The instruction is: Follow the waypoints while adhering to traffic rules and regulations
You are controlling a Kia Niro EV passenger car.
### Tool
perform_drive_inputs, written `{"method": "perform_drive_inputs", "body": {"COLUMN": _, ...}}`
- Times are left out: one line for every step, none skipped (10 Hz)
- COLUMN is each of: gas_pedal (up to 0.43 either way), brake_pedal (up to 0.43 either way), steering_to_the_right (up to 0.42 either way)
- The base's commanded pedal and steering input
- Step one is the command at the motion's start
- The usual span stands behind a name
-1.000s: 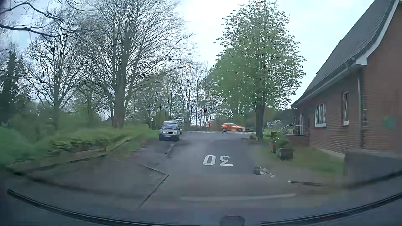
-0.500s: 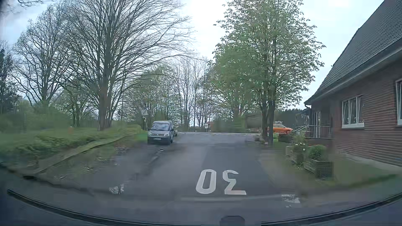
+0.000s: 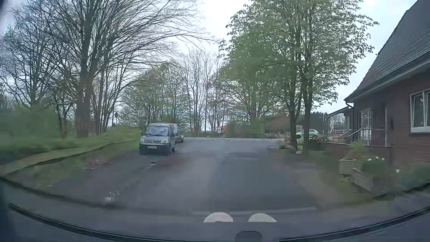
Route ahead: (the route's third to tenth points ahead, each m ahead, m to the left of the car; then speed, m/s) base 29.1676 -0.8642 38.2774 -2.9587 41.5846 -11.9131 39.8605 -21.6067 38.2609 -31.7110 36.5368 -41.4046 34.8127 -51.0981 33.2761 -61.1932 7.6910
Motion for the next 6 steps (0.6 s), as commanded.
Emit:
{"method": "perform_drive_inputs", "body": {"gas_pedal": 0.028, "brake_pedal": 0.000, "steering_to_the_right": 0.001}}
{"method": "perform_drive_inputs", "body": {"gas_pedal": 0.028, "brake_pedal": 0.000, "steering_to_the_right": 0.003}}
{"method": "perform_drive_inputs", "body": {"gas_pedal": 0.028, "brake_pedal": 0.000, "steering_to_the_right": 0.007}}
{"method": "perform_drive_inputs", "body": {"gas_pedal": 0.028, "brake_pedal": 0.000, "steering_to_the_right": 0.008}}
{"method": "perform_drive_inputs", "body": {"gas_pedal": 0.020, "brake_pedal": 0.000, "steering_to_the_right": 0.008}}
{"method": "perform_drive_inputs", "body": {"gas_pedal": 0.000, "brake_pedal": 0.000, "steering_to_the_right": 0.011}}
